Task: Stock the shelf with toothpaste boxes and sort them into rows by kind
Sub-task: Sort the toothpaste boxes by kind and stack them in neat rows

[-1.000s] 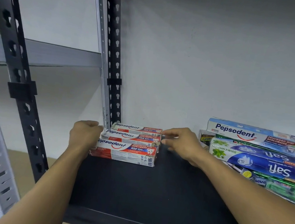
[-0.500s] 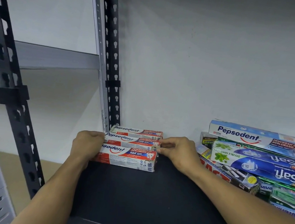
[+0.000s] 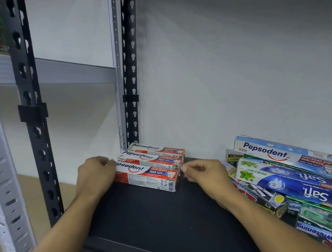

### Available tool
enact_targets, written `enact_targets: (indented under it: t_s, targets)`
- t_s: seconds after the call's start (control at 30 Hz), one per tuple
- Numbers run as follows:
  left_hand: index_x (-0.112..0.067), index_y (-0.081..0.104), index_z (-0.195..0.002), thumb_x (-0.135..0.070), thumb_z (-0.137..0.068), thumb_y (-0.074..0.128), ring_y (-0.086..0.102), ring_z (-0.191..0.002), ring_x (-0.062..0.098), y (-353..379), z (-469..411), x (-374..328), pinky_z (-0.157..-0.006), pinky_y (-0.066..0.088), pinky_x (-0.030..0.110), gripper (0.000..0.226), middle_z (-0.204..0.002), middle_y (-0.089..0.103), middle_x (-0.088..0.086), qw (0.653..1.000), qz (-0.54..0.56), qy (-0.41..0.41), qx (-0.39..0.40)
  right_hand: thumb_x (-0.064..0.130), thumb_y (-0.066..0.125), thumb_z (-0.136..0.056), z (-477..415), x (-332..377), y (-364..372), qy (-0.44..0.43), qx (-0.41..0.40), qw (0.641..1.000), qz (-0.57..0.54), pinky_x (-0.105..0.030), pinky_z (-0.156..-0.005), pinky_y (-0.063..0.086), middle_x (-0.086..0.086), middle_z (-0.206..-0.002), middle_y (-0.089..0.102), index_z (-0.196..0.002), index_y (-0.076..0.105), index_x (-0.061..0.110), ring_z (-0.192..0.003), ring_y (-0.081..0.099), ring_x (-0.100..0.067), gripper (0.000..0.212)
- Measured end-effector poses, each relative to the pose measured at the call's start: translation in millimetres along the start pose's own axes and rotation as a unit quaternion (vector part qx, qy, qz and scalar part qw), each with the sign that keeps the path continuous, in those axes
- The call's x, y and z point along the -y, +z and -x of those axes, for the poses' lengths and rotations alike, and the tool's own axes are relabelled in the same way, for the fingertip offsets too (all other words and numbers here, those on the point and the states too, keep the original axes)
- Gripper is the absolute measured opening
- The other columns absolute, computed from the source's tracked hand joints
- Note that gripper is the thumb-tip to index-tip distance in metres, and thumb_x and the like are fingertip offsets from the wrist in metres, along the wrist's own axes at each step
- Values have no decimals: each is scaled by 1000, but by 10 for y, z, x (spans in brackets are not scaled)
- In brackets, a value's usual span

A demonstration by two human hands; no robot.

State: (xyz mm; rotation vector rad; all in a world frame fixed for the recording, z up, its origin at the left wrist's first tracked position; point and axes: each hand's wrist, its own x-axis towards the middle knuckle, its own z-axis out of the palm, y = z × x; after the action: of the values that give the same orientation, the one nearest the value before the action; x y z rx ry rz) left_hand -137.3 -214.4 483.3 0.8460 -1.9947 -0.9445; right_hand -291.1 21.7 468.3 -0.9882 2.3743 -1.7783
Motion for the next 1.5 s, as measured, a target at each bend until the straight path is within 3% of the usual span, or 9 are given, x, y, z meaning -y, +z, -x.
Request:
enact_targets:
  t_s: [0.13, 0.37, 0.5, 0.63, 0.8, 0.93, 1.03, 1.23, 1.5]
  targets:
    - [-10, 68, -74, -27, -95, 52, 56, -71, 21, -27, 48, 45, -63, 42, 28, 32, -78, 70, 7, 1000, -13, 3, 11, 31, 82, -81, 122, 90, -11, -11, 71, 997, 16, -3, -73, 49, 21, -98, 74, -108, 77, 29, -92, 67, 12, 27]
    - [-12, 75, -85, -29, -98, 53, 62, -80, 22, -29, 96, -2, -74, 49, 30, 31, -80, 71, -1, 1000, -5, 5, 19, 32, 83, -79, 157, 149, -26, -6, 87, 996, 20, -13, -84, 52, 16, -105, 75, -112, 76, 28, -96, 68, 6, 33]
    - [-9, 62, -133, -32, -99, 55, 56, -125, 32, -13, 127, -38, -106, 42, 39, 42, -132, 64, 13, 1000, -5, 17, -1, 36, 82, -80, 208, 214, -20, -3, 61, 997, 45, -16, -88, 54, 13, -109, 74, -121, 71, 27, -95, 69, 3, 44]
    - [-9, 59, -134, -19, -98, 58, 45, -137, 28, 7, 218, -142, -110, 34, 32, 37, -147, 51, 11, 991, -1, 124, -53, 32, 78, -85, 351, 351, -306, -87, -20, 985, 146, -10, -82, 48, 20, -105, 69, -119, 71, 31, -94, 63, 7, 35]
    - [-17, 63, -128, -14, -94, 62, 43, -139, 23, 229, 313, -230, -114, 39, 44, 34, -155, 41, 2, 938, -91, 333, -3, 31, 71, -89, 509, 448, -1176, -152, -91, 900, 398, -36, -103, 42, 4, -127, 66, -126, 67, 28, -120, 56, -19, 37]
    - [-21, 66, -121, -25, -95, 56, 51, -132, 16, 562, 572, -476, -108, 44, 36, 28, -148, 48, -3, 890, -72, 441, 90, 49, 60, -92, 483, 413, -1915, -38, -106, 820, 561, -46, -106, 37, -3, -138, 55, -139, 52, 37, -126, 49, -30, 50]
    - [-25, 65, -123, -32, -94, 60, 51, -130, 12, 884, 835, -773, -110, 41, 30, 30, -140, 55, -5, 871, -48, 463, 157, 43, 62, -94, 519, 293, -2222, 47, -38, 865, 499, -41, -99, 44, -7, -132, 54, -143, 47, 38, -120, 52, -31, 51]
    - [-30, 51, -142, -49, -94, 59, 42, -137, 10, 1506, 1299, -1340, -115, 36, 33, 52, -147, 48, -5, 839, -31, 489, 238, 25, 69, -94, 685, 134, -2448, -17, -65, 919, 388, -31, -83, 41, -3, -123, 59, -135, 59, 34, -112, 54, -22, 43]
    - [-37, 56, -134, -48, -100, 46, 47, -129, 11, 1801, 1463, -1410, -109, 35, 51, 38, -133, 55, -11, 834, -46, 501, 224, 25, 69, -92, 1229, -248, -3181, -4, -225, 872, 435, -41, -87, 49, -6, -113, 65, -128, 66, 31, -105, 57, -27, 37]
